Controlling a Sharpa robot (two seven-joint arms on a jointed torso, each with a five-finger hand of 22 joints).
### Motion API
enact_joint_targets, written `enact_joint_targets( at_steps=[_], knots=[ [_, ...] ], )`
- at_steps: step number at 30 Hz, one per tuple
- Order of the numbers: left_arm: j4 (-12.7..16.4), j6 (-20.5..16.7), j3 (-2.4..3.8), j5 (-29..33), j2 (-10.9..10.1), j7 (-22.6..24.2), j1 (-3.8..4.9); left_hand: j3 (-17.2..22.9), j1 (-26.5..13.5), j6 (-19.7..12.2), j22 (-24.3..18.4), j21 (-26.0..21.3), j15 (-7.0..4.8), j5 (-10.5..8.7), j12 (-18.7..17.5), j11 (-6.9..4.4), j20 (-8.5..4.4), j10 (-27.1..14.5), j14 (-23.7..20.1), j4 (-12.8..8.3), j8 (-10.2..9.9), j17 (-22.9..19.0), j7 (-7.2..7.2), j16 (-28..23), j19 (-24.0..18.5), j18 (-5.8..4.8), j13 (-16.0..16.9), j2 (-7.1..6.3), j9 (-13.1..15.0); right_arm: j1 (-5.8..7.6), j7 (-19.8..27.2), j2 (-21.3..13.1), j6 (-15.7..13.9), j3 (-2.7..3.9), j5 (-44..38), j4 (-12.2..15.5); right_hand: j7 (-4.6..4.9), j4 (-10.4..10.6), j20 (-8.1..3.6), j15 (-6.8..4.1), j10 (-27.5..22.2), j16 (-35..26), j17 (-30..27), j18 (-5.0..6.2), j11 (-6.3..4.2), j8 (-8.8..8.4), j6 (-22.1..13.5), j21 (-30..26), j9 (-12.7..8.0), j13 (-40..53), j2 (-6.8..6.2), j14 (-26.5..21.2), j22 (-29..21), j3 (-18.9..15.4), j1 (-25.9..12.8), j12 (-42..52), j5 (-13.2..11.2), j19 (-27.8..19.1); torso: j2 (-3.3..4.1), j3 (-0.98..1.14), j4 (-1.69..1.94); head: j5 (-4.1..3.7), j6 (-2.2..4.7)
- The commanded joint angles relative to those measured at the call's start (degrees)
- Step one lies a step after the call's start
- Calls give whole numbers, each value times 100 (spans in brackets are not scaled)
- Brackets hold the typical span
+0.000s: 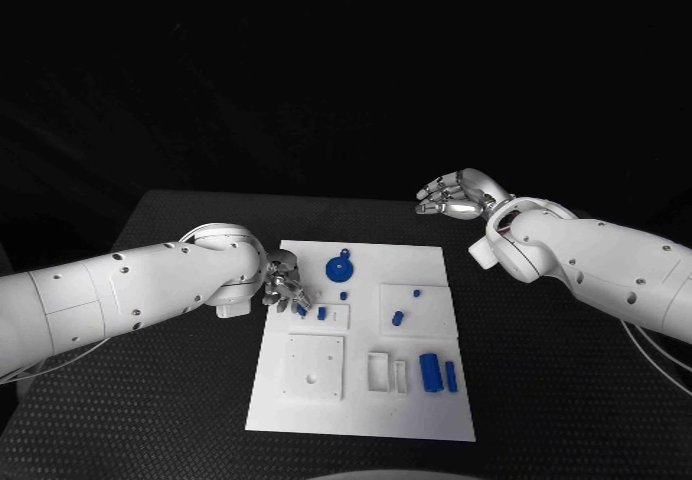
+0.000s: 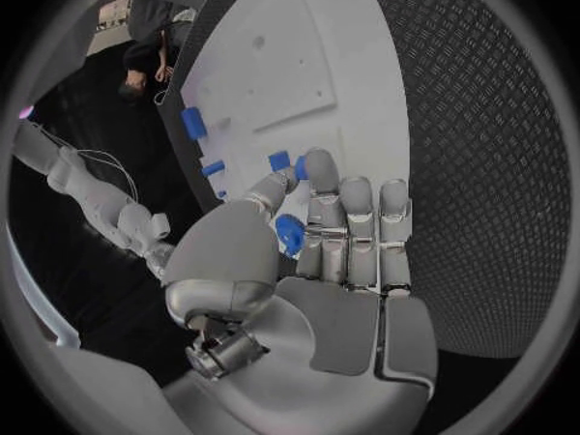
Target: Assemble the parts on the task board
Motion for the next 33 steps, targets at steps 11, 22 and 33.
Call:
enact_joint_targets(
  at_steps=[11,22,33],
  knots=[
    [13,42,-26,-79,-2,15,-1,1010,63,37,9,41,-67,34,22,-7,-970,18,56,-1040,11,6,-13,29,13,-49,11,0,-6,-3,63,7,70,1,3,10,63,-16,-7,36,48,-21,-10,-86,15,32,-37,-31,-10,-5,31,4,12,-34,-45,-28,39,-9,2,2,2,13,-12],
    [11,55,-28,-52,-8,13,-1,1009,59,38,9,42,-66,37,22,-5,-969,17,55,-1038,8,6,-12,29,14,-48,11,-1,-4,-3,65,13,73,1,4,8,63,-16,-8,36,50,-21,-12,-86,15,32,-37,-36,-11,-5,31,4,16,-35,-46,-32,39,-7,1,6,-7,22,-9],
    [21,77,-32,-51,-5,21,-3,1010,55,38,8,42,-66,39,22,-5,-968,17,54,-1037,5,5,-11,27,15,-47,11,-1,-2,-3,70,9,62,1,7,15,63,-17,-8,35,54,-21,-14,-86,15,33,-36,-42,-12,-5,33,5,20,-36,-47,-37,41,-4,2,5,-1,28,-12]
  ],
)
